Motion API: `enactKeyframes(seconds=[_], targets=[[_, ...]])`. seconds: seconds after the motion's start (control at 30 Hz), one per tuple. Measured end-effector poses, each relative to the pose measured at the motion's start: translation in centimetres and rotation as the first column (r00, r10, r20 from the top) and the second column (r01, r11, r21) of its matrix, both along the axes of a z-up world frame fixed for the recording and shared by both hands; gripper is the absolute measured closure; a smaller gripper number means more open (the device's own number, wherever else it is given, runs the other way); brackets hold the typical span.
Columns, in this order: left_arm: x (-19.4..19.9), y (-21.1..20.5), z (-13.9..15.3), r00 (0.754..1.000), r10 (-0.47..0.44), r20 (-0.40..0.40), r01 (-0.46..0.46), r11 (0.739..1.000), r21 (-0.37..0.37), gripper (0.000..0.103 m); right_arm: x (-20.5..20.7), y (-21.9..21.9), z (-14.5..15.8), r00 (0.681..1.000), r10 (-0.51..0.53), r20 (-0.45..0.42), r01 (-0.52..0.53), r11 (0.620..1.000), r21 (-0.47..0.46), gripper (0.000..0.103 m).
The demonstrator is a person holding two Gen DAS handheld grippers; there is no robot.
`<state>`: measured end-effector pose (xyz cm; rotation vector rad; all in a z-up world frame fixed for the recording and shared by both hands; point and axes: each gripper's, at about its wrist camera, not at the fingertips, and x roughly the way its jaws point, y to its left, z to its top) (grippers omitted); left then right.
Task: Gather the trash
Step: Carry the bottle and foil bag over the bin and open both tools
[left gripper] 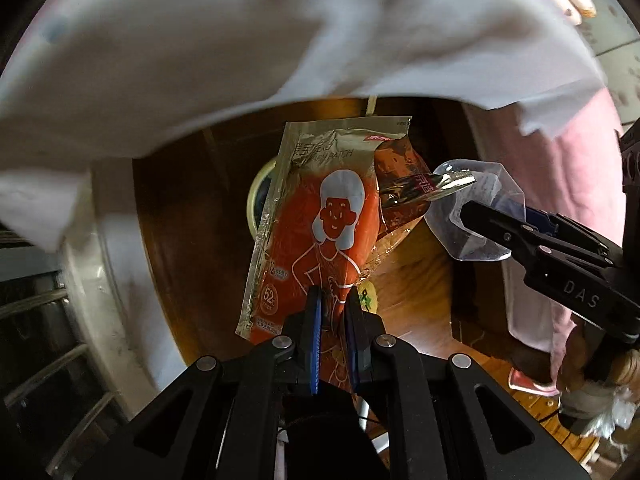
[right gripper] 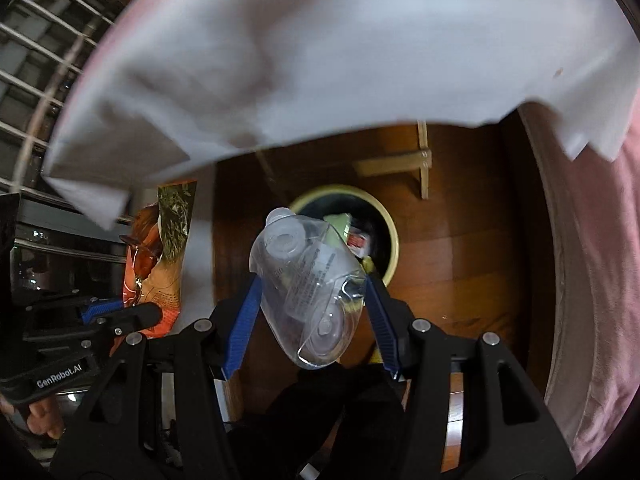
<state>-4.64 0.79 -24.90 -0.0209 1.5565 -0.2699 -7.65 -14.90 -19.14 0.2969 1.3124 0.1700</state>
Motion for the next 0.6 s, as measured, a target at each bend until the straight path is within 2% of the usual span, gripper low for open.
enactKeyframes(seconds=[0.17, 0.3, 0.4, 0.47, 0.5, 0.57, 0.6], targets=[[2.0, -1.2, -6.7, 0.999, 0.028, -0.030, -0.027, 1.000, 0.004, 0.093, 1.6, -0.2, -7.1, 0.999, 0.015, -0.045, -0.016, 1.000, -0.022, 0.053], [3.4, -2.2, -10.4, 0.999, 0.028, -0.035, -0.027, 1.000, 0.010, 0.091, 3.2, 0.3, -11.3, 0.998, 0.020, -0.065, -0.021, 1.000, -0.017, 0.052], [4.3, -2.1, -12.4, 0.999, 0.036, -0.010, -0.036, 0.999, 0.038, 0.074, 4.2, 0.4, -14.1, 0.997, -0.001, -0.082, 0.001, 1.000, 0.000, 0.050], [4.5, -1.8, -13.2, 0.999, 0.051, 0.013, -0.052, 0.997, 0.054, 0.054, 5.1, 0.3, -15.6, 0.994, -0.033, -0.102, 0.034, 0.999, 0.008, 0.050], [4.5, -1.6, -13.6, 0.998, 0.061, 0.015, -0.061, 0.997, 0.053, 0.048, 5.3, 0.2, -16.2, 0.993, -0.047, -0.109, 0.048, 0.999, 0.007, 0.050], [4.6, -1.3, -13.9, 0.996, 0.087, 0.025, -0.088, 0.995, 0.056, 0.025, 5.6, 0.1, -17.1, 0.992, -0.066, -0.108, 0.068, 0.998, 0.010, 0.048], [4.7, -1.0, -13.9, 0.995, 0.094, 0.032, -0.095, 0.994, 0.060, 0.022, 5.8, 0.0, -17.4, 0.992, -0.070, -0.105, 0.071, 0.997, 0.011, 0.044]])
